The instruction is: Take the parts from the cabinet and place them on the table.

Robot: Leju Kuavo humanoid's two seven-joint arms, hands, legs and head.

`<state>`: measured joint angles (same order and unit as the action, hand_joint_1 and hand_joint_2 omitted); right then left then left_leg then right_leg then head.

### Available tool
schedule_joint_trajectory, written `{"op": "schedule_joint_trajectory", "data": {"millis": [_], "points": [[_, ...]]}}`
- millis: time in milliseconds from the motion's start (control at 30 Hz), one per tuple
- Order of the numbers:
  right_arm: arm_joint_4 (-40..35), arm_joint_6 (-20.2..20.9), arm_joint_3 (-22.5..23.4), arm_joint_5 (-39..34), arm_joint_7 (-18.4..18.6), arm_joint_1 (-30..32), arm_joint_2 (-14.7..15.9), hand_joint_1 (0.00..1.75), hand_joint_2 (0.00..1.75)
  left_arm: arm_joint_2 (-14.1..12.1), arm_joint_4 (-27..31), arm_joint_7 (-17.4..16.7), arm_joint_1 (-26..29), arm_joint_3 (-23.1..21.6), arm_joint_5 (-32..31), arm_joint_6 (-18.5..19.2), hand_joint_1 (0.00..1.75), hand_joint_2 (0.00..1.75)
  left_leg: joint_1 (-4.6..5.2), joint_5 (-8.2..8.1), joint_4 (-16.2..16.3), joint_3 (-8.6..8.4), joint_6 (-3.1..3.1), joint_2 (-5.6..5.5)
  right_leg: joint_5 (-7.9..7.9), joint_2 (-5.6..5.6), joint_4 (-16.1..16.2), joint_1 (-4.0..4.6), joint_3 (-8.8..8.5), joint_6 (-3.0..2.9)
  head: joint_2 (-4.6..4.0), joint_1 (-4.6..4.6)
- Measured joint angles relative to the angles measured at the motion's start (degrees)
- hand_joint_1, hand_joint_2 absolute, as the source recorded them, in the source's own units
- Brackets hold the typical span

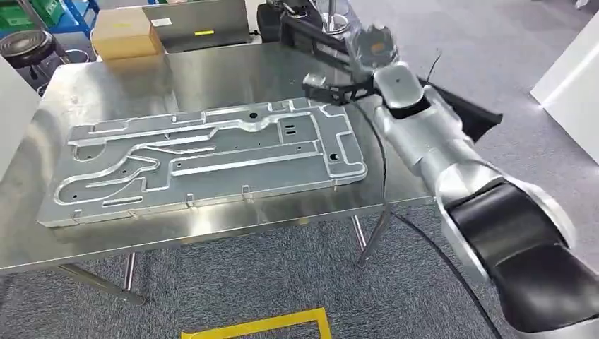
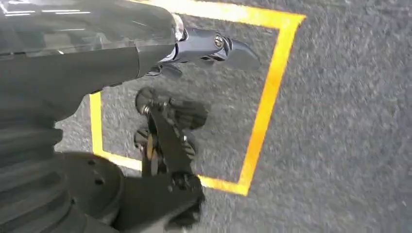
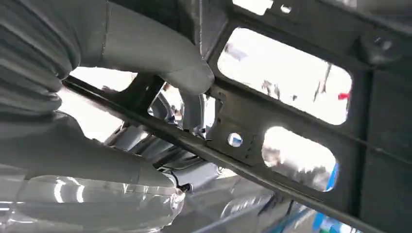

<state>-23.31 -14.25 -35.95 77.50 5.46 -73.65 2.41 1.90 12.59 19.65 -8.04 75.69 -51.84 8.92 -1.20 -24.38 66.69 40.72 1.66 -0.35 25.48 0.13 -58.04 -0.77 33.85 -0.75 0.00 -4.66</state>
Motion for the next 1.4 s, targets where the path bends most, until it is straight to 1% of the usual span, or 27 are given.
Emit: {"op": "schedule_joint_trajectory", "data": {"millis": [33,67,100,233,400,433,467,500,533,600,633,667,767,800,833,867,933,967,1000,1033,1100,1133,1167,1200,1300,1367,1400], "points": [[1.04,0.07,-0.51,0.57,0.49,0.38,-0.44,1.75,1.75,0.02,0.00,0.15,0.01,0.00,0.00,0.11,0.00,1.75,-0.15,2.45,-5.05,-2.32,0.05,0.08,0.35,-0.01,-0.33,-0.09,-0.05,0.26,0.00,0.02],[2.09,0.13,-1.12,1.14,1.08,0.79,-0.86,1.75,1.75,0.13,-0.02,0.35,-0.02,0.00,-0.02,0.13,0.00,1.75,-0.04,1.46,-6.85,-3.55,-0.03,0.03,0.69,-0.02,-0.53,0.13,0.14,0.65,0.00,0.02],[2.97,0.26,-1.70,1.75,1.57,1.17,-0.94,1.75,1.75,0.26,-0.02,0.57,-0.08,0.00,-0.09,0.13,0.00,1.75,0.29,1.44,-7.64,-3.54,-0.57,-0.11,0.79,0.01,-0.97,0.20,0.47,0.84,0.00,0.02],[5.14,-0.17,-3.68,3.87,2.91,4.31,-1.49,1.75,1.75,0.37,-0.02,1.44,0.07,-0.48,-0.50,-0.07,0.00,1.75,0.01,1.53,-7.89,-3.76,-2.10,-0.11,1.27,-0.09,-0.79,-0.02,0.26,2.07,0.00,0.02],[5.28,-0.26,-3.76,3.96,2.95,4.48,-1.51,1.75,1.75,0.39,-0.02,1.49,0.06,-0.55,-0.52,-0.11,0.00,1.75,0.05,1.52,-7.89,-3.79,-2.17,-0.12,1.44,-0.09,-1.15,-0.08,0.32,2.14,0.00,0.02],[5.58,-0.41,-4.00,4.11,3.04,4.73,-1.62,1.75,1.75,0.42,-0.02,1.57,0.05,-0.70,-0.63,-0.17,0.00,1.75,0.05,1.45,-7.89,-3.80,-2.36,-0.10,2.26,-0.09,-2.32,-0.05,0.93,2.21,0.00,0.02],[5.86,-0.80,-4.28,4.37,3.13,5.10,-1.77,1.75,1.75,0.42,-0.02,1.66,0.03,-0.90,-0.78,-0.35,0.00,1.75,0.08,1.43,-7.89,-3.80,-2.66,-0.06,4.06,-0.08,-5.45,-0.03,2.48,2.30,0.00,0.02],[7.00,-1.83,-4.77,5.51,3.39,6.89,-1.86,1.75,1.75,0.42,-0.02,1.95,0.19,-1.55,-1.55,-1.14,0.00,1.75,0.31,1.25,-7.87,-3.91,-3.02,-0.14,7.47,-0.09,-18.14,-0.02,9.60,2.42,0.00,0.02],[7.20,-2.12,-4.81,5.62,3.39,7.03,-1.86,1.75,1.75,0.42,-0.02,1.99,0.23,-1.68,-1.55,-1.24,0.00,1.75,0.37,1.19,-7.86,-4.00,-3.05,-0.19,5.51,-0.09,-15.73,0.00,8.76,2.22,0.00,0.02],[7.22,-3.97,-4.85,6.17,3.18,6.86,-1.95,1.75,1.75,0.46,-0.02,2.21,0.29,-1.90,-1.68,-1.88,0.00,1.75,0.54,1.04,-7.86,-4.37,-2.83,-0.26,-0.01,-0.09,-5.81,0.11,4.31,1.46,0.00,0.02],[7.22,-4.93,-4.85,6.60,3.06,6.66,-2.01,1.75,1.75,0.54,-0.02,2.36,0.34,-2.08,-1.90,-2.12,0.00,1.75,0.55,0.96,-7.87,-4.44,-2.70,-0.24,-1.26,-0.11,-1.80,0.33,2.55,0.94,0.00,0.02],[7.22,-5.79,-4.88,7.26,2.91,6.50,-2.15,1.75,1.75,0.61,-0.02,2.51,0.33,-2.27,-2.10,-2.34,0.00,1.75,1.00,0.79,-7.67,-4.30,-2.39,-0.19,-0.76,-0.22,-0.74,0.69,1.99,0.96,0.00,0.02],[7.22,-7.98,-5.66,10.41,2.04,6.39,-2.52,1.75,1.75,0.59,-0.02,3.28,0.59,-2.84,-2.67,-3.17,0.00,1.75,0.69,0.94,-8.14,-4.62,-1.46,-0.12,-0.82,-0.10,-0.73,0.95,2.01,0.52,0.00,0.02],[7.22,-8.20,-5.91,10.96,1.99,6.29,-2.58,1.75,1.75,0.55,-0.02,3.39,0.57,-2.93,-2.75,-3.30,0.00,1.75,1.07,0.77,-8.14,-4.69,-1.08,-0.13,-1.18,-0.17,0.02,0.34,1.56,0.10,0.00,0.02],[7.22,-8.33,-6.12,11.37,1.90,6.20,-2.87,1.75,1.75,0.37,-0.02,3.48,0.60,-3.02,-2.78,-3.39,0.00,1.75,0.77,-0.09,-7.16,-4.43,-0.90,-0.06,-1.33,-0.23,0.39,0.25,1.25,-0.15,0.00,0.02],[7.22,-8.61,-6.34,11.74,1.73,6.04,-3.15,1.75,1.75,0.37,-0.02,3.48,0.63,-3.15,-2.90,-3.54,0.00,1.75,0.68,-2.06,-4.39,-3.28,-0.73,-0.02,-1.35,-0.28,0.42,0.17,1.20,-0.43,0.00,0.00],[7.24,-9.59,-7.62,12.18,0.62,6.06,-3.80,1.75,1.75,0.37,-0.02,3.45,0.61,-3.43,-3.23,-4.02,0.00,1.75,0.45,-6.55,5.19,0.97,-0.24,-0.01,-1.25,-0.24,0.39,0.25,1.19,-0.60,0.00,0.00],[7.31,-9.99,-8.47,12.26,-0.02,6.17,-4.18,1.75,1.75,0.37,-0.02,3.45,0.64,-3.61,-3.26,-4.13,0.00,1.75,0.42,-7.67,8.78,2.62,-0.02,0.00,-1.22,-0.17,0.34,0.26,1.20,-0.63,0.00,0.02],[7.37,-10.36,-9.48,12.33,-0.71,6.34,-4.63,1.75,1.75,0.37,-0.02,3.48,0.65,-3.83,-3.32,-4.19,0.00,1.75,0.37,-7.33,9.63,3.03,0.12,0.00,-1.21,-0.12,0.33,0.25,1.15,-0.63,0.00,0.00],[7.42,-10.56,-10.30,12.33,-1.35,6.48,-5.08,1.75,1.75,0.37,-0.02,3.50,0.59,-3.98,-3.37,-4.39,0.00,1.75,0.27,-5.76,7.82,2.23,0.23,0.00,-1.17,-0.06,0.27,0.25,1.10,-0.58,0.00,0.00],[7.44,-10.56,-12.20,12.35,-3.08,6.53,-6.37,1.75,1.75,0.33,-0.02,3.78,0.49,-4.17,-3.30,-4.96,0.00,1.75,0.02,-0.79,-1.72,-2.50,0.23,0.06,-0.90,0.21,-0.10,0.14,1.04,-0.25,0.00,0.00],[7.44,-10.56,-13.35,12.35,-3.78,6.57,-7.15,0.00,0.00,0.31,-0.02,4.04,0.46,-4.20,-3.23,-5.22,0.00,0.00,-0.06,0.65,-6.98,-4.91,0.12,0.21,-0.61,0.25,-0.47,0.13,1.07,0.03,0.00,0.00],[7.48,-10.62,-14.12,12.35,-4.30,6.65,-7.61,0.00,0.00,0.33,-0.02,4.13,0.40,-4.22,-3.23,-5.38,0.00,1.75,0.44,-0.31,-7.86,-5.69,-0.18,0.13,-0.48,0.38,-0.76,0.56,1.38,0.38,0.00,0.00],[7.53,-10.80,-14.74,12.35,-4.70,6.79,-8.16,0.00,0.00,0.33,-0.02,4.26,0.37,-4.22,-3.23,-5.60,0.00,1.75,0.40,-0.12,-7.73,-5.55,-0.76,0.00,-0.55,0.39,-0.76,0.52,1.43,0.54,0.00,0.02],[7.68,-11.45,-15.94,12.02,-5.83,7.53,-9.69,0.00,0.00,0.33,-0.02,4.46,0.65,-4.22,-3.17,-7.06,0.00,1.75,0.29,0.10,-8.05,-5.62,-1.70,-0.05,-0.50,0.32,-0.57,0.50,1.24,1.51,0.00,0.00],[7.72,-11.54,-16.09,11.50,-6.05,7.78,-9.99,0.00,0.00,0.42,-0.02,3.93,0.71,-4.24,-3.45,-8.44,0.00,1.75,0.09,0.26,-8.37,-5.80,-2.41,-0.02,1.56,0.16,-3.14,0.27,2.29,1.96,0.00,0.02],[7.79,-11.54,-16.09,11.15,-6.12,7.98,-10.17,0.00,0.00,0.39,-0.02,3.61,0.82,-4.31,-3.85,-9.35,0.00,1.75,0.11,0.25,-8.37,-5.77,-2.61,0.02,4.07,0.18,-7.80,0.20,4.51,2.17,0.00,0.02]]}}
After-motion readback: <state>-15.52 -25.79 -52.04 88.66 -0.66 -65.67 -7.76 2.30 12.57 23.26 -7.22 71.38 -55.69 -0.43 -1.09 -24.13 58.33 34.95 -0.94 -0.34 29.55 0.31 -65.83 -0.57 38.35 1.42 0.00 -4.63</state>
